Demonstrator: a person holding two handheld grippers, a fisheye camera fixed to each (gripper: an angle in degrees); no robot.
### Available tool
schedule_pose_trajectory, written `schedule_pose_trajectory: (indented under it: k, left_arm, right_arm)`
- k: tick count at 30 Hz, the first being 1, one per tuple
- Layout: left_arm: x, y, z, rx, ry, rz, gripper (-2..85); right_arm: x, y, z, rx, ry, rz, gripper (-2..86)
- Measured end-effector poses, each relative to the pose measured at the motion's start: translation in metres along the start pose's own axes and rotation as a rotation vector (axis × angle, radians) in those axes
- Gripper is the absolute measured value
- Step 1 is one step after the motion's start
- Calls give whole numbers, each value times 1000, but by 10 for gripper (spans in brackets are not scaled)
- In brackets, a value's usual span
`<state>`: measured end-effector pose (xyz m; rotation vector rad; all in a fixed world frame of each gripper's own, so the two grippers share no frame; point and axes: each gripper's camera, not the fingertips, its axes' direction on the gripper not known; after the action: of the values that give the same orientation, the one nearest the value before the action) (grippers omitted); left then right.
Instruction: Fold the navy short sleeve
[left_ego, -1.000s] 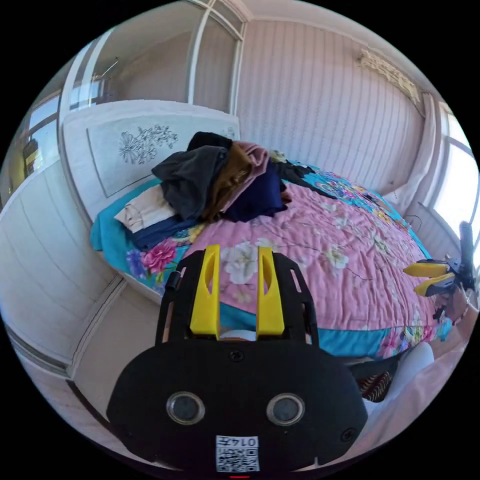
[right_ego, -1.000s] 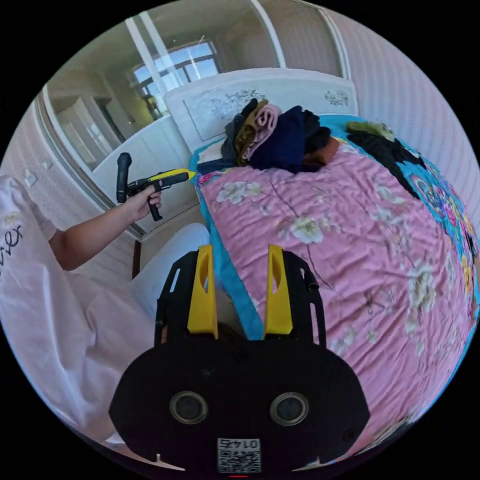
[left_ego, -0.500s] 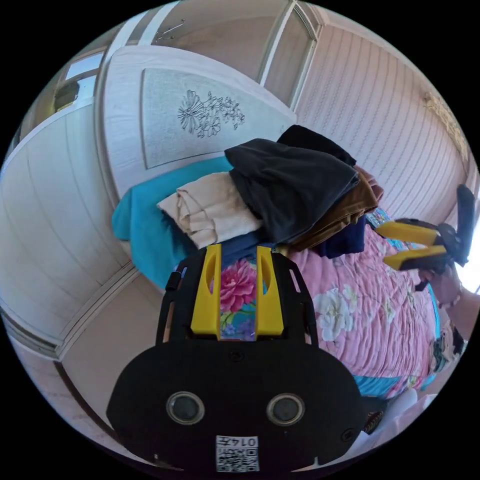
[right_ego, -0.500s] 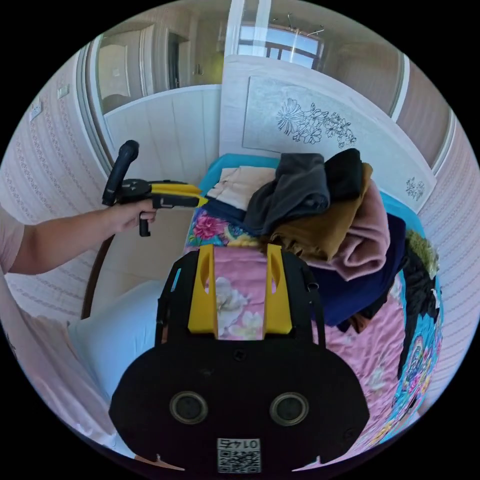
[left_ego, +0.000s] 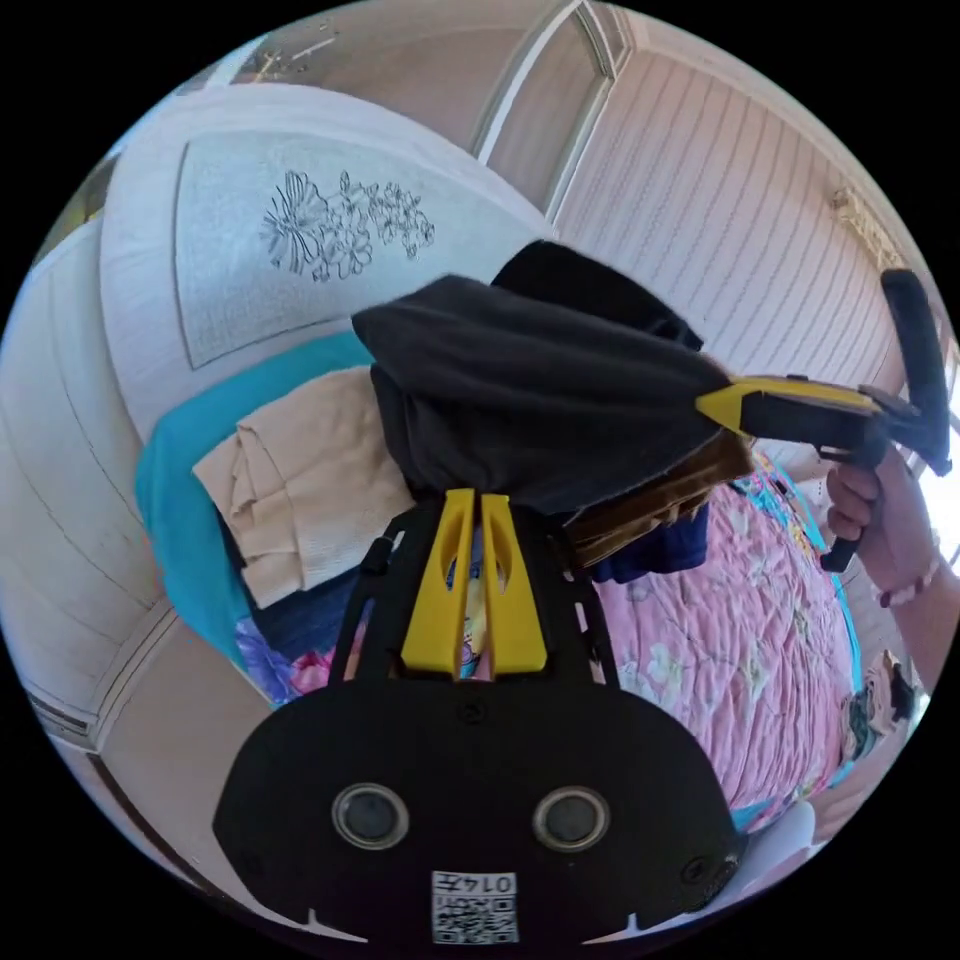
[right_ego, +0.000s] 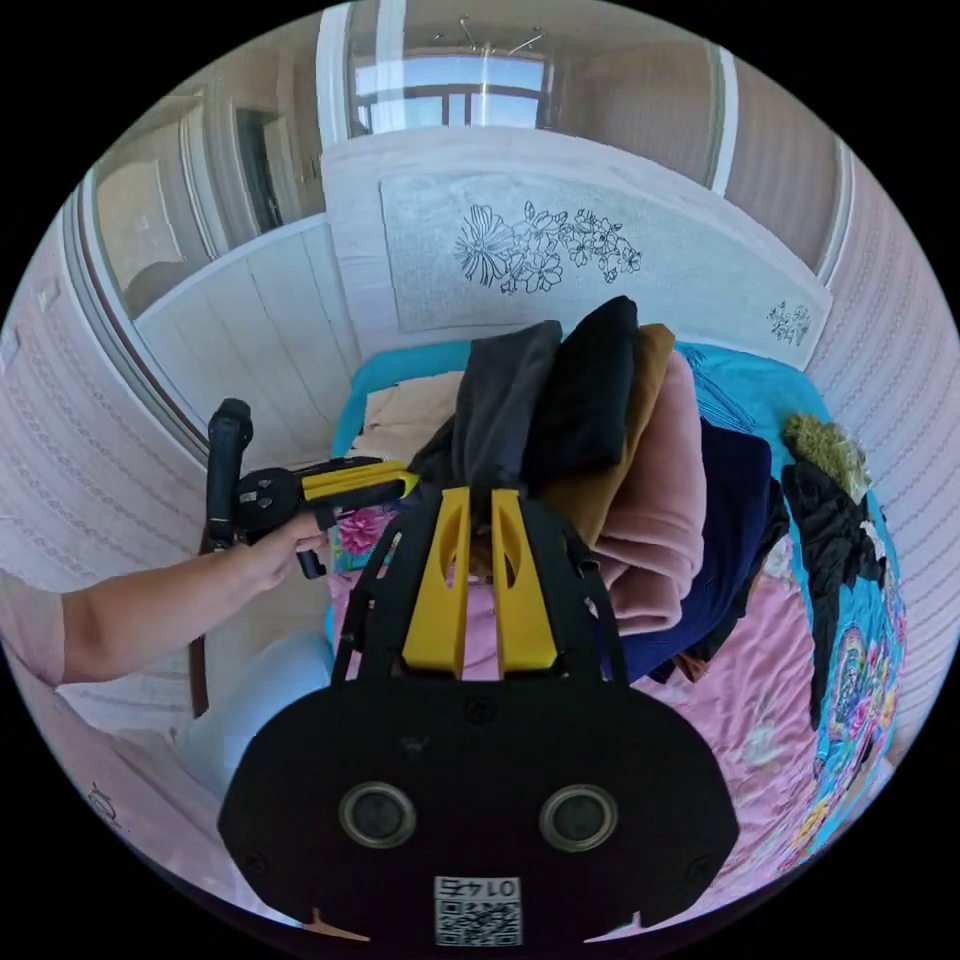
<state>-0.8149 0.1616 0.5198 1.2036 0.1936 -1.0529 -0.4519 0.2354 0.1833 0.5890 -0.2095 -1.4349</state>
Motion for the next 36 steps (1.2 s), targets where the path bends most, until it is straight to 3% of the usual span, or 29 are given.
schedule_pose_trajectory:
  k: [4,10,15,18,20,22,25,32,36]
  left_arm:
    - [26,-15,-70,177,112,16,-10]
    - [152,-49,-144,287,347,339,-10]
    - [316,-28,-145,161,602,701,-9]
    - [428,22,-127,57,785,868,-5]
    - [503,79,-95,-142,884,911,11]
    - [532,123,-71,-243,857,904,35]
    - [528,175,-46,-305,785,832,51]
    - [464,253,3,-506,485,709,55]
    - [446,258,23,-526,401,577,67]
  right_arm:
    - [24,46,-62,139,-115,77,31]
    - [40,172,-144,246,-128,191,31]
    - [43,294,-205,278,-13,338,31]
    - [51,381,-236,294,56,539,29]
    - [61,461,-246,226,166,765,28]
    - [69,523,-249,133,181,923,26]
    - [74,607,-264,151,110,1106,30]
    - [106,667,-286,160,145,1117,86]
    - [153,669,-290,158,156,1119,109]
